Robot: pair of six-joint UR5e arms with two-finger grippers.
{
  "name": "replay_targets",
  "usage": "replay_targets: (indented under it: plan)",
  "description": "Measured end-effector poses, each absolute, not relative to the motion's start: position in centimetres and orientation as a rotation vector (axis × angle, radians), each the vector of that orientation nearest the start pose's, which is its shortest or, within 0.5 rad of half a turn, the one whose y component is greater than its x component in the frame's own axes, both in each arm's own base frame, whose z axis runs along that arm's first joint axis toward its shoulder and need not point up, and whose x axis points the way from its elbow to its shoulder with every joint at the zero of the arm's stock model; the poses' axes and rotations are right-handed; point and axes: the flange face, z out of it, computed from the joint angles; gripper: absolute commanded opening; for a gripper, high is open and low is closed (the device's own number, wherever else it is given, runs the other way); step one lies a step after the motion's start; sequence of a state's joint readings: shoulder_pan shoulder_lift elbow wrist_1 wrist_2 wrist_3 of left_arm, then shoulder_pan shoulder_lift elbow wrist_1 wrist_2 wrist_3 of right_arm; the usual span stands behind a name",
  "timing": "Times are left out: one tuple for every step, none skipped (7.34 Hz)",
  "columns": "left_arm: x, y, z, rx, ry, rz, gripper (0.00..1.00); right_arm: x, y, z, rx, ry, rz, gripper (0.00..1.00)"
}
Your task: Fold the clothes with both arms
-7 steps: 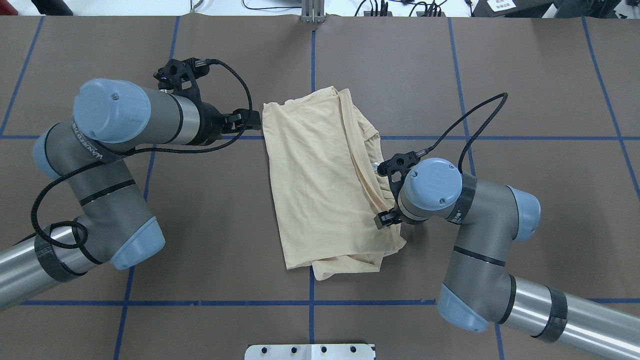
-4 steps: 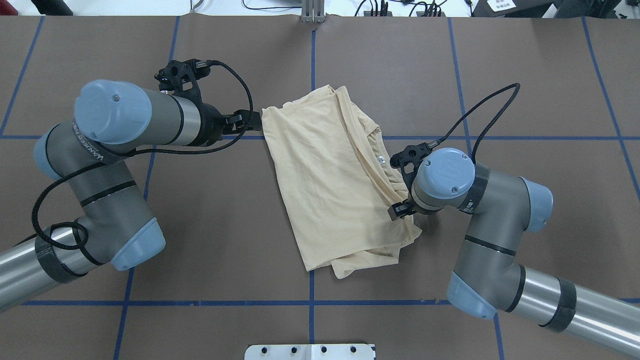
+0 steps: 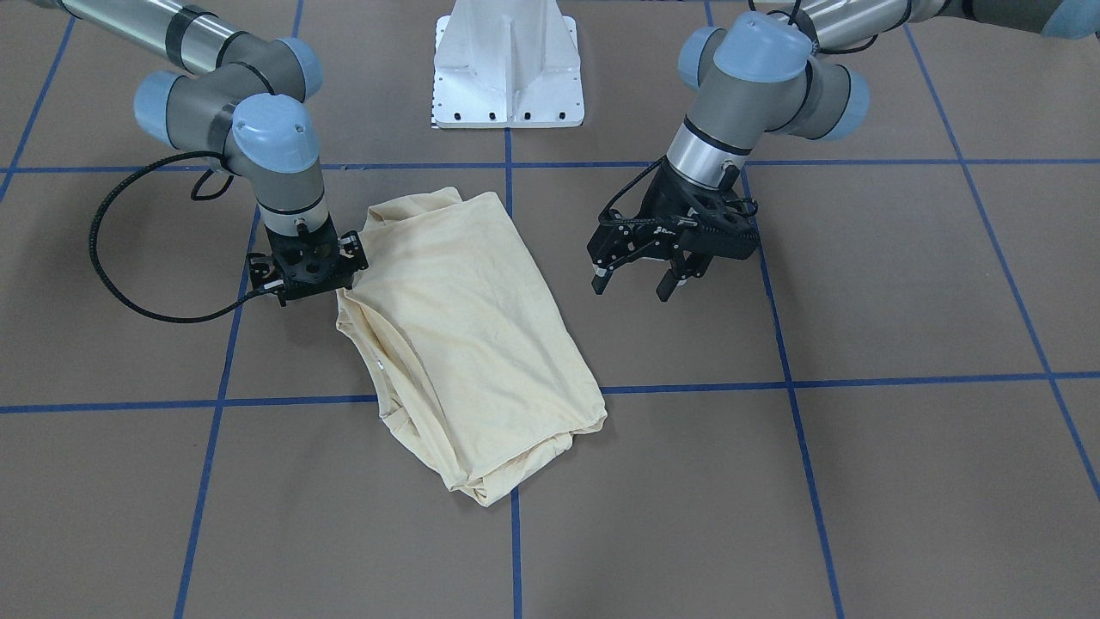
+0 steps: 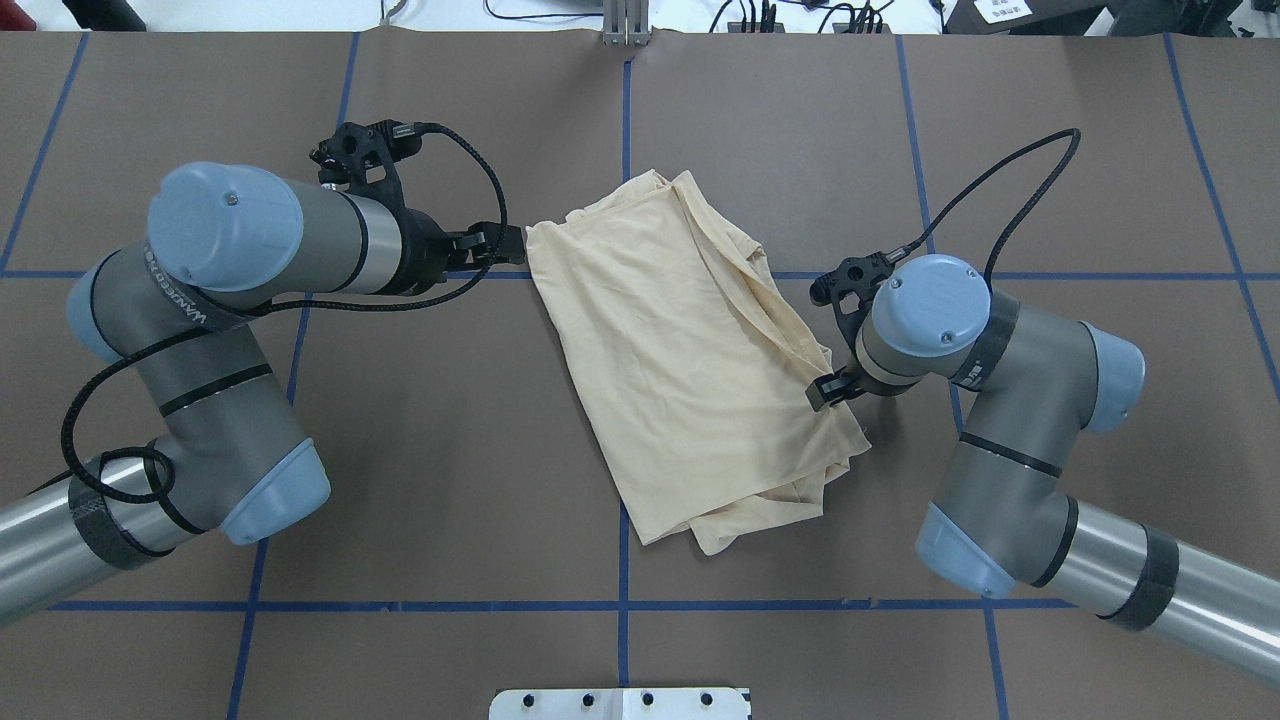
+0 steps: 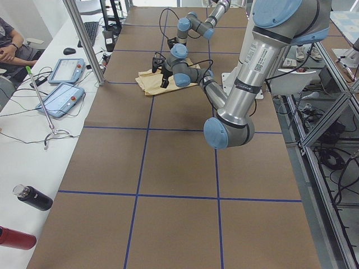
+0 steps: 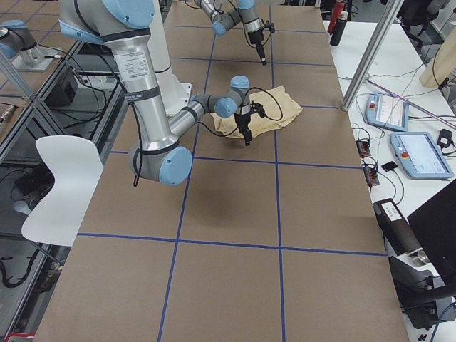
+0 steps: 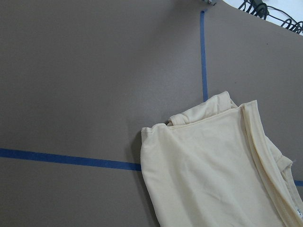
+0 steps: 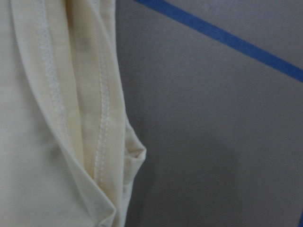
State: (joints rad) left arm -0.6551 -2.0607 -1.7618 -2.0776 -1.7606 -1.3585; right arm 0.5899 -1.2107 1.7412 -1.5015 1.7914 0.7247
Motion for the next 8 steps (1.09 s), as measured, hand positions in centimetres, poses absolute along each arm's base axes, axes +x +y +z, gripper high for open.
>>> replay_targets:
  plan:
    - [43.1,-47.5,23.2,0.350,1.152,-0.276,1.00,-44.4,-45.4,38.8,0.226,-0.602,-0.325,0.99]
    - [42.9,-47.4,22.9,0.354,1.159,-0.276,1.00,-43.3,-46.6,39.2,0.220,-0.607,-0.338,0.99]
    - [42.6,-47.2,22.6,0.358,1.167,-0.275,1.00,-42.8,-47.7,38.9,0.224,-0.613,-0.341,0.99]
    - [42.4,-47.0,22.4,0.361,1.171,-0.274,1.00,-43.2,-48.7,37.3,0.241,-0.630,-0.342,0.99]
    - [42.3,-47.0,22.4,0.362,1.172,-0.273,1.00,-44.4,-50.0,35.2,0.262,-0.650,-0.343,0.99]
    - [42.3,-47.0,22.4,0.363,1.172,-0.273,1.00,-46.1,-51.5,33.1,0.289,-0.674,-0.346,0.99]
    - [42.2,-46.9,22.4,0.364,1.172,-0.272,1.00,-47.9,-53.1,32.2,0.322,-0.699,-0.350,0.99]
    - [42.2,-46.9,22.4,0.364,1.172,-0.272,1.00,-49.8,-54.9,32.2,0.356,-0.720,-0.353,0.99]
